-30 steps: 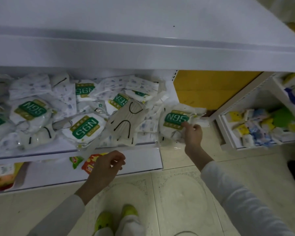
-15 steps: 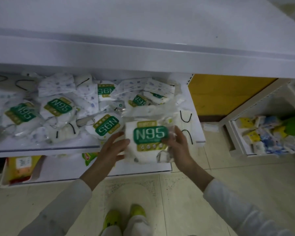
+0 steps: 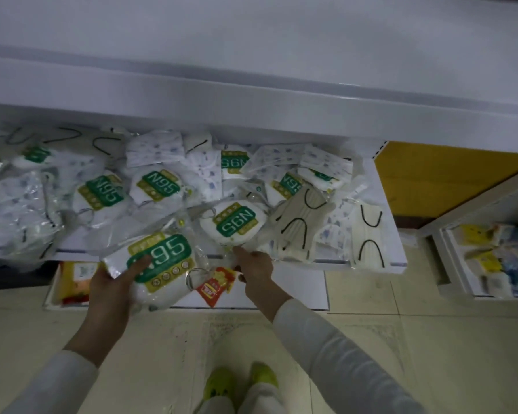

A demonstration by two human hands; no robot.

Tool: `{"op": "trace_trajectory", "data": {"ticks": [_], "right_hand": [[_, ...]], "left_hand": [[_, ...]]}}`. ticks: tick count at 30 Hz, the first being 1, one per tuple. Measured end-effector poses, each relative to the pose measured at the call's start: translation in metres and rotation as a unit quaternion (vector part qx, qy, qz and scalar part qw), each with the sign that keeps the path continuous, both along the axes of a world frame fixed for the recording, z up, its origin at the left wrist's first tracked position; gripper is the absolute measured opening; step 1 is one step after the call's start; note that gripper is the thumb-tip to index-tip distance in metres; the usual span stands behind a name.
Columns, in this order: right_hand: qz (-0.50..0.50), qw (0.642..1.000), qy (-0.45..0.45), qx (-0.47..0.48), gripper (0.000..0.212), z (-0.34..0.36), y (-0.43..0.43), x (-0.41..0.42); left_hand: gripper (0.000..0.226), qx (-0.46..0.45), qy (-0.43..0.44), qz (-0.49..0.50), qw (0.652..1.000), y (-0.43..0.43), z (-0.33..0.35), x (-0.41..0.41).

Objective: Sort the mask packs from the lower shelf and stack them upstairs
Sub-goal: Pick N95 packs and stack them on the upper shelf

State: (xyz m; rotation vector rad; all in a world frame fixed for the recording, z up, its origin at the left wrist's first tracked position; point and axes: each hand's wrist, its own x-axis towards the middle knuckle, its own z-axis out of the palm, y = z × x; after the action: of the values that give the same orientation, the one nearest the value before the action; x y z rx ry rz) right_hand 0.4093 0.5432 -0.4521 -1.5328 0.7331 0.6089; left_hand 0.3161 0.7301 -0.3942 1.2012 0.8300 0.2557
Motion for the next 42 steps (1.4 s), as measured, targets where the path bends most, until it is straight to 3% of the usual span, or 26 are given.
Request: {"op": "trace_trajectory", "data": {"ticks": [2, 6, 9, 13, 15, 18, 21, 25, 29, 32, 36, 39, 42], "right_hand": [[-0.03, 0.999, -0.008, -0.013, 0.021, 0.006, 0.007, 0.007], [-0.036, 0.996, -0.068, 0.051, 0.016, 0.026, 0.014, 0.015], [-0.005, 0.987, -0.124, 0.103, 0.012, 0.056, 0.017, 0.02], [0.089, 0.972, -0.214, 0.042, 0.015, 0.097, 0.006, 0.027], [0.15, 0.948, -0.28, -0.023, 0.014, 0.117, -0.007, 0.028], [0.2, 0.895, -0.387, -0.093, 0.033, 0.147, -0.031, 0.031], [0.241, 0.838, -0.472, -0.129, 0.023, 0.171, -0.049, 0.034], [0.34, 0.778, -0.51, -0.136, 0.017, 0.196, -0.063, 0.034], [0.395, 0.799, -0.451, -0.049, 0.013, 0.197, -0.049, 0.028], [0.397, 0.801, -0.435, -0.105, 0.011, 0.177, -0.028, 0.025], [0.363, 0.812, -0.411, -0.2, 0.026, 0.155, -0.012, 0.024], [0.325, 0.836, -0.398, -0.194, 0.018, 0.15, -0.008, 0.023], [0.305, 0.841, -0.397, -0.206, 0.017, 0.144, -0.006, 0.025]], "left_hand": [[0.026, -0.001, -0.009, 0.007, 1.0, 0.007, 0.0, -0.004], [0.051, -0.032, -0.03, 0.016, 0.999, 0.016, 0.0, -0.008], [0.038, -0.041, -0.022, 0.03, 0.998, 0.026, -0.004, -0.009], [0.025, -0.026, -0.02, 0.027, 0.999, 0.03, 0.001, -0.004], [0.026, -0.002, -0.026, 0.018, 0.999, 0.028, 0.007, -0.001], [0.027, 0.032, -0.042, -0.012, 0.999, 0.026, 0.012, 0.002], [0.027, 0.06, -0.049, -0.058, 0.995, 0.025, 0.01, 0.002], [0.029, 0.047, -0.04, -0.1, 0.993, 0.018, 0.009, 0.008], [0.022, -0.032, -0.052, -0.11, 0.992, -0.004, 0.017, 0.02], [0.027, -0.098, -0.026, -0.147, 0.984, -0.025, 0.027, 0.021], [0.043, -0.195, -0.03, -0.137, 0.971, -0.04, 0.031, 0.024], [0.058, -0.222, -0.062, -0.114, 0.966, -0.042, 0.029, 0.019], [0.052, -0.202, -0.082, -0.151, 0.964, -0.042, 0.028, 0.013]]}}
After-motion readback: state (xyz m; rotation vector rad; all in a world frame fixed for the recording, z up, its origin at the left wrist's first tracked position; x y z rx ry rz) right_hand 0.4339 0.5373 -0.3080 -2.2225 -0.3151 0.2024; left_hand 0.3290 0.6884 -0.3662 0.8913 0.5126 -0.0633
